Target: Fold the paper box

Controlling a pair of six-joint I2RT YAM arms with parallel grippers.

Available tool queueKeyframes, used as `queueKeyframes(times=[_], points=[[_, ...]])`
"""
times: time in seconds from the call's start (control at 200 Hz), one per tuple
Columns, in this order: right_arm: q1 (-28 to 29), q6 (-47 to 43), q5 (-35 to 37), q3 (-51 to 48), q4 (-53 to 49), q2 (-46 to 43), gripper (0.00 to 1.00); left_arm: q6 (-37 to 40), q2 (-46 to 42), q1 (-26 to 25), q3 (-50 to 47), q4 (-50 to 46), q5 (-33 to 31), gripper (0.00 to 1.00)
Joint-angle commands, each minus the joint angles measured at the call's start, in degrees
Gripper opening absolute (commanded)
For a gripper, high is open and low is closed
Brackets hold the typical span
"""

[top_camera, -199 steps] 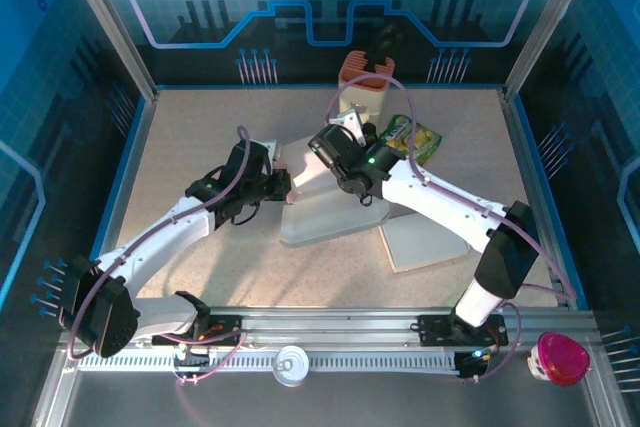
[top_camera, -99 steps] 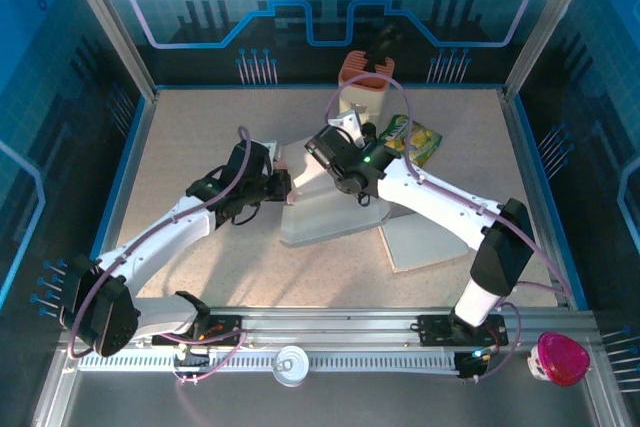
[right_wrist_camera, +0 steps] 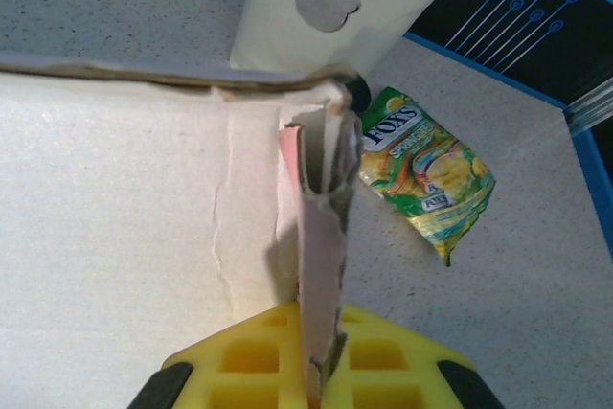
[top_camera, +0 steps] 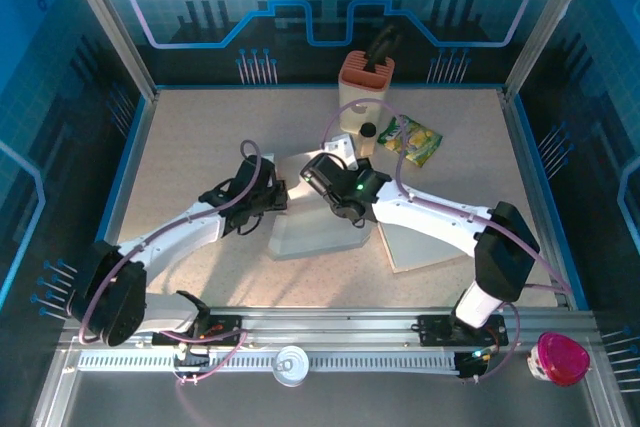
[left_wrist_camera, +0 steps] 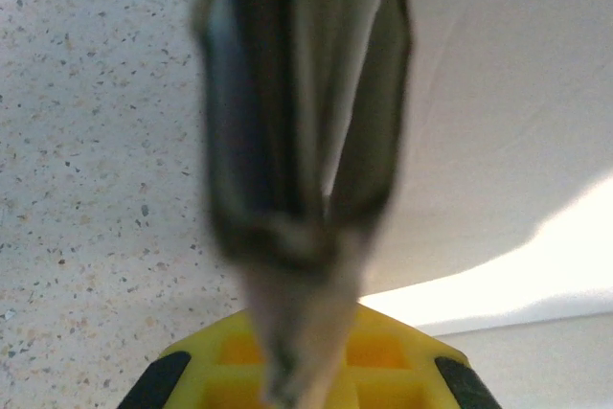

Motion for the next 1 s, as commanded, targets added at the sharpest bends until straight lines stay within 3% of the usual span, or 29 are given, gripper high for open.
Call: queueKeyframes(times=[0.0,0.31,0.725,0.85,0.945,0.995], points=[[1.58,4.50,2.18,-1.83,2.46,2.83,0.00,-2.54,2.56,-0.22,-3.56,7.38,-3.82,0.00],[2.27,7.00,3.38,-1.09,0.99,9.18,0.00,-4.88,9.45,-0.28,-9.44,16.75,-5.51,0.10],[2.35,5.89,3.68,-1.26,0.85,9.50,0.00,-6.00,10.17,-0.24,-9.81,15.32,-11.99,0.22],[2.44,5.59,3.52,-1.29,0.98,9.50,0.00,-6.11,8.49,-0.25,-10.83,15.23,-13.54,0.16],[2.57,5.53,3.58,-1.31,1.10,9.59,0.00,-5.52,8.66,-0.25,-10.57,15.32,-13.11,0.00],[2.70,5.54,3.48,-1.22,1.10,9.74,0.00,-5.56,9.14,-0.25,-10.30,15.21,-12.96,0.00]])
